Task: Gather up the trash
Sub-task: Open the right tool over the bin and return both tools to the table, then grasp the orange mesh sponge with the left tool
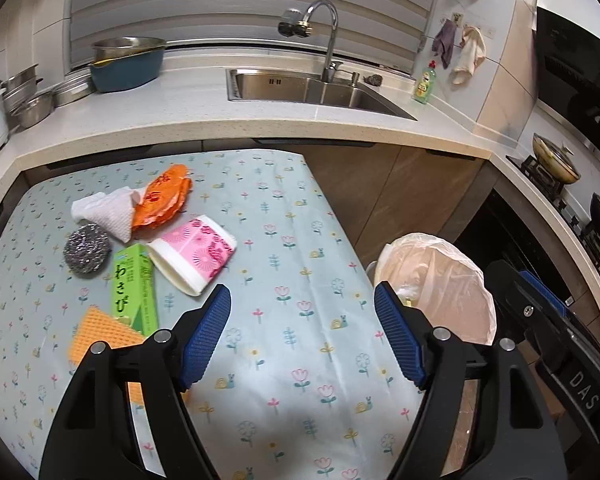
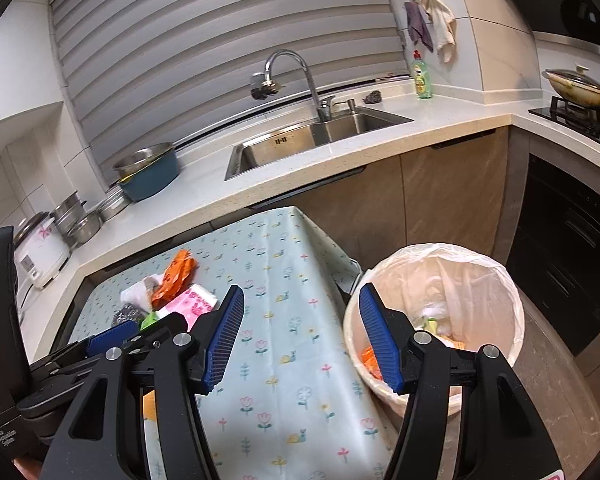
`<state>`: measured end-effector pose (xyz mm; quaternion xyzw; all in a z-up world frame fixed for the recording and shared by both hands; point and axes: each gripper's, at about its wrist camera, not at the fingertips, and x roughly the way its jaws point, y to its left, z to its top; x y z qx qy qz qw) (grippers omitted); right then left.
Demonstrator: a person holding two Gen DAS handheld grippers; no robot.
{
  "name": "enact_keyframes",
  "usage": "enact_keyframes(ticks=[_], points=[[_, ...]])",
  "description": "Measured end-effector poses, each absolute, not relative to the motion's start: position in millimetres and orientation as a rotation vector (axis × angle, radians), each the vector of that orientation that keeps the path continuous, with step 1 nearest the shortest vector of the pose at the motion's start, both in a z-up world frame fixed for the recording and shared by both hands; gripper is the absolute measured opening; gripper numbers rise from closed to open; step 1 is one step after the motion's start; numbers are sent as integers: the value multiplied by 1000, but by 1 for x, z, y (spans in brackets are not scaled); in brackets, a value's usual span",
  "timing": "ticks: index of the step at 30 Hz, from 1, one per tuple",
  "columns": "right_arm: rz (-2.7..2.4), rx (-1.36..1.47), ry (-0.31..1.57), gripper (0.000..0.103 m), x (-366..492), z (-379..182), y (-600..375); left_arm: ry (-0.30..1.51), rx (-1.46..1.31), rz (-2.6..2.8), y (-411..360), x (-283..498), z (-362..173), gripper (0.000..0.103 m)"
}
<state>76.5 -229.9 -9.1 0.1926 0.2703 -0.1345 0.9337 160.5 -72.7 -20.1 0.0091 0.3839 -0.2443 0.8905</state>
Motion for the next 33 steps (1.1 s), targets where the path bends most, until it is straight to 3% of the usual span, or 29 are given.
enact_keyframes(ticks=[20,33], points=[[-167,328,569,58,89,-1,-149,793,-69,-389,18,161,-18,77],[-88,308,636,58,104,-21,-99,858,-118,-270,90,172,-46,78]])
